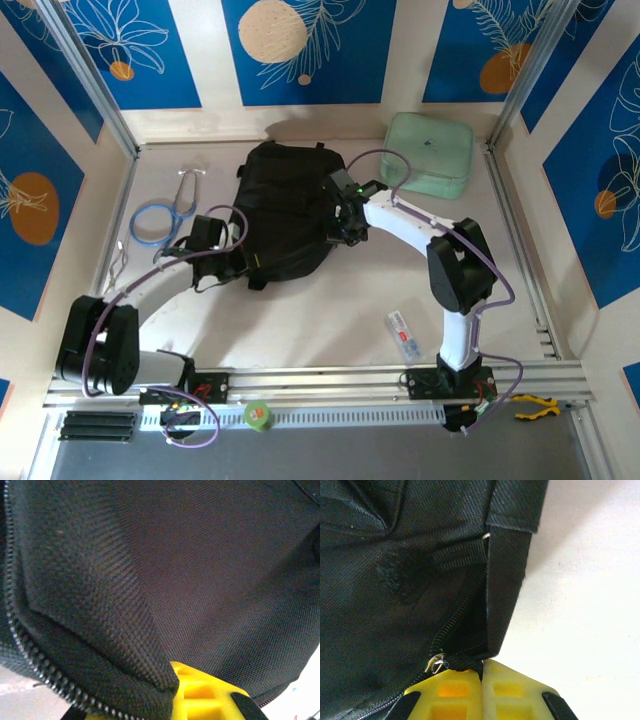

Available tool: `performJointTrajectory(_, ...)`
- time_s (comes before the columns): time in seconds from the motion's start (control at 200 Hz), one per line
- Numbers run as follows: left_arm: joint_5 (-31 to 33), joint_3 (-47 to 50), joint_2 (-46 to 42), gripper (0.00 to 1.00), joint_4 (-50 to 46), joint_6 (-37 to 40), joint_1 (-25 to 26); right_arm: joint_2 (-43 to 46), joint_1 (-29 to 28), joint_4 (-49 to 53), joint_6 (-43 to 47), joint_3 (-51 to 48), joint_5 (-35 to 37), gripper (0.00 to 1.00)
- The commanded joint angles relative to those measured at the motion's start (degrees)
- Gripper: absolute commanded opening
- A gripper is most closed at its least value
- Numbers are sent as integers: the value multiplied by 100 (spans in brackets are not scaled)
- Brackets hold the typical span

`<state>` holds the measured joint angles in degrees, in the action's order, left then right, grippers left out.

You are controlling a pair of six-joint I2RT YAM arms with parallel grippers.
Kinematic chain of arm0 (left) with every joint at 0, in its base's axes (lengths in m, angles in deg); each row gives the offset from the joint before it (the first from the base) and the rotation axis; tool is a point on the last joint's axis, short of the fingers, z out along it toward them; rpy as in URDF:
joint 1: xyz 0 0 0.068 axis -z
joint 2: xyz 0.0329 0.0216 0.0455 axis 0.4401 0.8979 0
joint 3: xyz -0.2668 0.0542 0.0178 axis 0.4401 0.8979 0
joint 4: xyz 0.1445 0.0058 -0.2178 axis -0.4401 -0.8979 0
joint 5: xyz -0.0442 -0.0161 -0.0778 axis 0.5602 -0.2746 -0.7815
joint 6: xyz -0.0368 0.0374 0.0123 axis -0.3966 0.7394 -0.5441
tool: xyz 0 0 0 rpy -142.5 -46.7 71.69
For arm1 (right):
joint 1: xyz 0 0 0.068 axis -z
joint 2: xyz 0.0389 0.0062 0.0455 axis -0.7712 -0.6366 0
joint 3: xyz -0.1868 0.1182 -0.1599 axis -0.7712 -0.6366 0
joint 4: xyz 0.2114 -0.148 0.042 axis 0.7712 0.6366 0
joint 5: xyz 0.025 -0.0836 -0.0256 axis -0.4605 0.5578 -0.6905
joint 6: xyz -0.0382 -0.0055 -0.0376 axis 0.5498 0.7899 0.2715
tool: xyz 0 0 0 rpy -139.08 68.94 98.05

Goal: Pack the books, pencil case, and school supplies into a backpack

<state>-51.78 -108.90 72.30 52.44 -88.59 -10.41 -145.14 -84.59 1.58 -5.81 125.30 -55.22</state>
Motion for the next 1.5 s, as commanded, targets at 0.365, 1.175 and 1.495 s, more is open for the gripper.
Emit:
performJointTrajectory(0.365,283,624,-1558,34,-1851,-357,819,2190,143,-516,-903,-2757,-313,0)
performJointTrajectory(1.175,157,-3430,1560,68,-1039,1004,1103,2049,1278,-1964,-810,-2145,-1274,67)
performJointTrajectory(1.495,606,-5656,3422,73,-2604,3760,1655,1547,1751,-2359,-1072,-2274,-2000,66)
